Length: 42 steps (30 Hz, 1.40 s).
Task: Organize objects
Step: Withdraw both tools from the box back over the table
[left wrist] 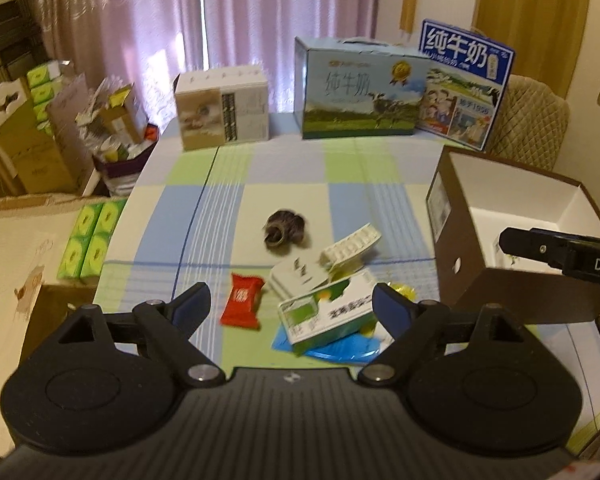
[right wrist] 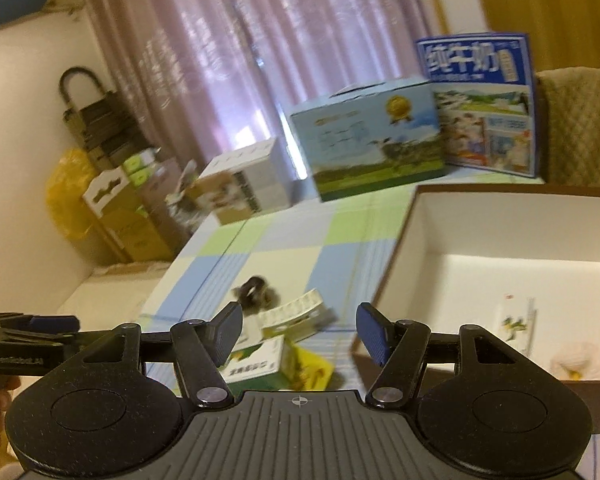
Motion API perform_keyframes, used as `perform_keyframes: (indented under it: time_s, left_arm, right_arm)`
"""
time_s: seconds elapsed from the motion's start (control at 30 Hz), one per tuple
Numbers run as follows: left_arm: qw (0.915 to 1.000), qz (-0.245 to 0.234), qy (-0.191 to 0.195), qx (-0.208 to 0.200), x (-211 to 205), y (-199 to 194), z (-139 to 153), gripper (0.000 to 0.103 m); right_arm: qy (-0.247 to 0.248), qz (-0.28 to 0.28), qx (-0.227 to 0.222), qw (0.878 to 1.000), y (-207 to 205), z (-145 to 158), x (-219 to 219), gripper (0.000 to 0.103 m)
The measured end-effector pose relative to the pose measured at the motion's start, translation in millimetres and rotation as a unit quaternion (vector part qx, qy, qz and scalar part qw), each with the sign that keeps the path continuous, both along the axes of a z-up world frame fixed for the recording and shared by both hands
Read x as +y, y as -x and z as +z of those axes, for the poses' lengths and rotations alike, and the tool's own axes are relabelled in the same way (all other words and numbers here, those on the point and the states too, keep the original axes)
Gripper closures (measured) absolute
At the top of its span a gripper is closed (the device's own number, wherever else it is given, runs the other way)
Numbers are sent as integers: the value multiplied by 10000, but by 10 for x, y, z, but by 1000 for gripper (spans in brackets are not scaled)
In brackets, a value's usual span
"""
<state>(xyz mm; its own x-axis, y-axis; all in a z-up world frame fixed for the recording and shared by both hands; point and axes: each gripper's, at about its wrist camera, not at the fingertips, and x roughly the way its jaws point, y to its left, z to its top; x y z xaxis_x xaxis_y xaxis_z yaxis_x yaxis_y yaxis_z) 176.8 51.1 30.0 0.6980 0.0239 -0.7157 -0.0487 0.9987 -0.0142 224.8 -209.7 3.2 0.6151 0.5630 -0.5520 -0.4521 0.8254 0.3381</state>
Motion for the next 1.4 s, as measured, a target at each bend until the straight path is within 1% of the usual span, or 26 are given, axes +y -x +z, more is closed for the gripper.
perform_keyframes:
  time_s: [0.23, 0.47, 0.73, 0.9, 1.0, 1.17, 1.3, 1.37, 1.4]
  left_arm:
    - [9995, 134, 159, 235, 167, 70, -280, 17]
    - [9985, 154, 264, 455, 247, 44, -570, 17]
    - [9976, 206, 221, 620, 389, -82, -817, 17]
    - [9966, 279, 327, 697, 472, -119, -955, 17]
    - [9960, 260, 354, 772, 501, -140, -1052, 18]
    - [9965, -9, 333, 771, 467, -211, -1110, 18]
    - [9954, -468, 474, 690, 370, -313, -1127, 17]
    - [9943, -743, 426, 641, 277, -386, -1139, 17]
    - [9936, -879, 389, 599, 229, -421, -1146, 17]
  right_arm:
    - [404, 381, 240, 9982, 16, -296, 234, 43]
    - [607, 574, 486, 9953, -32, -540, 365, 43]
    - [792, 689, 575, 9928, -131, -750, 535, 43]
    - [859, 728, 640, 9916, -190, -855, 627, 43]
    - [1030, 719, 714, 9895, -221, -906, 662, 43]
    - [1218, 565, 982, 9861, -254, -993, 583, 43]
    - [1414, 440, 1126, 9825, -247, -1041, 508, 45]
    - [1452, 357, 1223, 9812, -242, -1054, 462, 48]
    - [1451, 317, 1264, 9808, -244, -1058, 436, 52]
